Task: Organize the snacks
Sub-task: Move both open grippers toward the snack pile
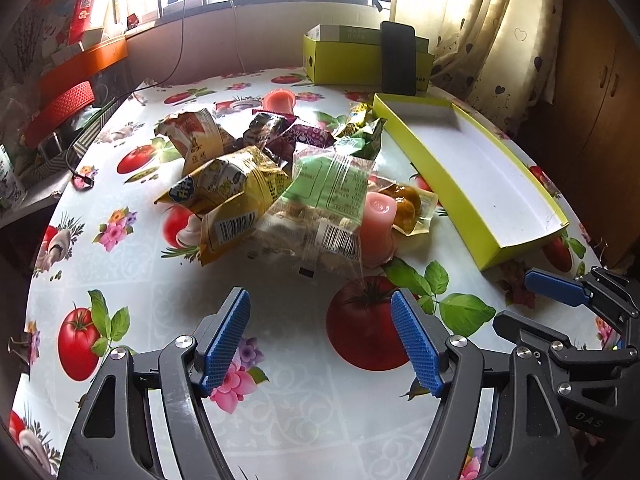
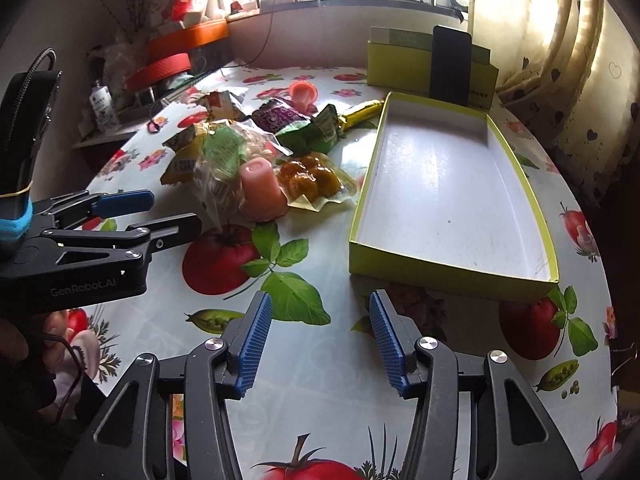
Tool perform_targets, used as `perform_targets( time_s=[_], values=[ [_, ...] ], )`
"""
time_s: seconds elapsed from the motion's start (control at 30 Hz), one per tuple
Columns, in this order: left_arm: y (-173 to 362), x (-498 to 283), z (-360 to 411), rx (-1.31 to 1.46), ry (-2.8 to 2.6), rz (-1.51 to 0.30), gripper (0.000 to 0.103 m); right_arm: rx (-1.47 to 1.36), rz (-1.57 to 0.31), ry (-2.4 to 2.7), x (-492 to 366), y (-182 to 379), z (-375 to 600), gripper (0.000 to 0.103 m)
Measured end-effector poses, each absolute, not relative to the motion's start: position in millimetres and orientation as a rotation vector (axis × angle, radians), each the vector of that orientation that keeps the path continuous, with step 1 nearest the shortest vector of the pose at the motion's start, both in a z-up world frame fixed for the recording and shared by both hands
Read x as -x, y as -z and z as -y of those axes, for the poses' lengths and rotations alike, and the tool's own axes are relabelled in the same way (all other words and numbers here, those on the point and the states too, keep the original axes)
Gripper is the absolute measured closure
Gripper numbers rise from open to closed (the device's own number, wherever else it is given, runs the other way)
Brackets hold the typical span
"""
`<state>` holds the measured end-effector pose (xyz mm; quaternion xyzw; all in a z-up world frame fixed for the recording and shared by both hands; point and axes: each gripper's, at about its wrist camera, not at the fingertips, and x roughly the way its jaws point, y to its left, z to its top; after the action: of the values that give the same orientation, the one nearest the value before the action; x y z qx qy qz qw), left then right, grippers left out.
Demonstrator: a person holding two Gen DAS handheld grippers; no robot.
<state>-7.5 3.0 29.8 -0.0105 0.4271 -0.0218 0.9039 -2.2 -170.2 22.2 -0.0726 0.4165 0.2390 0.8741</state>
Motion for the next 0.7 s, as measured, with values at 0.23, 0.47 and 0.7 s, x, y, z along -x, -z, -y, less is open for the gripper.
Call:
perform_targets(
  time_s=[0.23,0.47,0.7],
  values=[
    [-34,9,-5,0.024,0.043,-0.869,0.029,0.155,-0.850,-0.517,3,-31,166,0.054],
    [-38,10,-9,0.029,0.037,-0.856,0.029,0.164,-0.833,-0.529,4,-38,160,0.054],
    [-43,12,-12,0.038,0.036,-0.842,0.029,0.169,-0.811,-0.539,5,-45,155,0.054]
  ],
)
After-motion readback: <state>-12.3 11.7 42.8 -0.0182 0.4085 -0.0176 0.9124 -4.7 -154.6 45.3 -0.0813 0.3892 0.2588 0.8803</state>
